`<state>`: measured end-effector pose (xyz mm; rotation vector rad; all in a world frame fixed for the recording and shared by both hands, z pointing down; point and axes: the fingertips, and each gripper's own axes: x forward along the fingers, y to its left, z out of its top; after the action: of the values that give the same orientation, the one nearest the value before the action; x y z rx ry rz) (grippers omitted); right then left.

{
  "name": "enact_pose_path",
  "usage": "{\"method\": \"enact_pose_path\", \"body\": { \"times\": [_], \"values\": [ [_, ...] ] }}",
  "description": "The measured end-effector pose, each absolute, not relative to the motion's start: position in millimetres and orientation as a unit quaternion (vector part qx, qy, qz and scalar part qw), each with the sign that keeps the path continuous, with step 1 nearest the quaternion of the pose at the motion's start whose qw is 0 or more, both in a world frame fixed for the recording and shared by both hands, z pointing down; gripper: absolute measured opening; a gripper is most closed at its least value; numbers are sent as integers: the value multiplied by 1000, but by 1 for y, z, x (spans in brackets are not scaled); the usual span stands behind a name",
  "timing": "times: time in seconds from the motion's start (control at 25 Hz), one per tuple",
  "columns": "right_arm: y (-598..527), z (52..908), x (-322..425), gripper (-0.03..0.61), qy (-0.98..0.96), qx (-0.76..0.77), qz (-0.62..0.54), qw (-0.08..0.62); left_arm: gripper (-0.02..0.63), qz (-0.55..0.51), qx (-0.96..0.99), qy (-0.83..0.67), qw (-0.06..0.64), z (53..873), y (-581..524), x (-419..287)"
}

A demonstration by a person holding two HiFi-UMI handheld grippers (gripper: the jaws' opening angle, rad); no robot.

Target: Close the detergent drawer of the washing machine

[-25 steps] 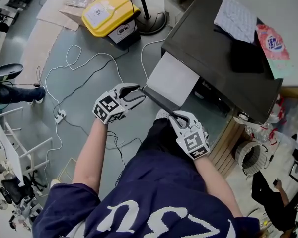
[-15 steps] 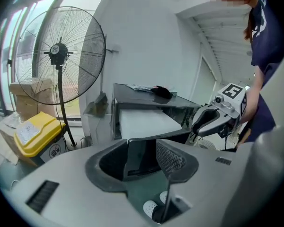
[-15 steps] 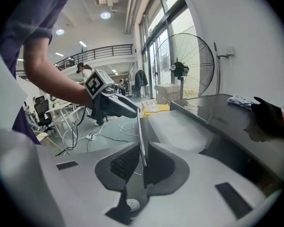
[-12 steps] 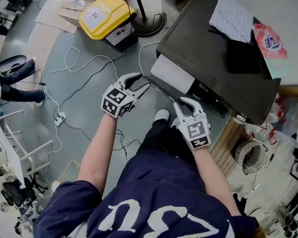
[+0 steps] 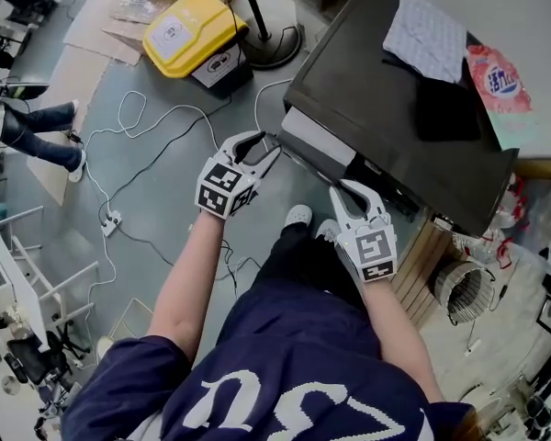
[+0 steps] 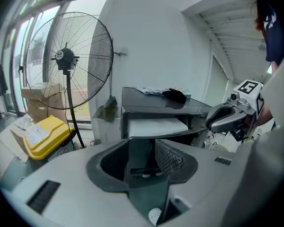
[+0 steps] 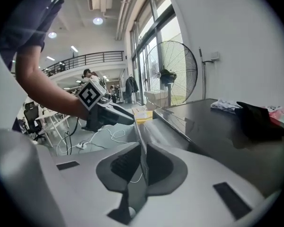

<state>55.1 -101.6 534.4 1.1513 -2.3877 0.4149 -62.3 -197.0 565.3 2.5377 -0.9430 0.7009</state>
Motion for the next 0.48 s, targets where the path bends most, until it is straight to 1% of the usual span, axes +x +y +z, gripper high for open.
{"method": "enact_pose_path", "body": {
  "times": [0.04,0.08,0.12,0.16,0.36,0.48],
  "values": [
    [-97,532,53,40,-870,414,148,222,181,239,891,-345,173,562,-197,-65],
    [-93,531,50,19,-874,408,148,218,140,229,888,-359,173,558,-197,-68],
    [-90,532,46,17,-878,401,152,215,50,219,887,-366,174,555,-196,-69],
    [-88,534,42,17,-880,393,159,214,29,218,889,-365,171,553,-193,-68],
    [-88,548,34,17,-879,382,174,228,20,287,896,-320,115,574,-177,-47],
    [-93,550,36,17,-877,381,170,237,20,280,894,-329,124,578,-180,-44]
  ]
}}
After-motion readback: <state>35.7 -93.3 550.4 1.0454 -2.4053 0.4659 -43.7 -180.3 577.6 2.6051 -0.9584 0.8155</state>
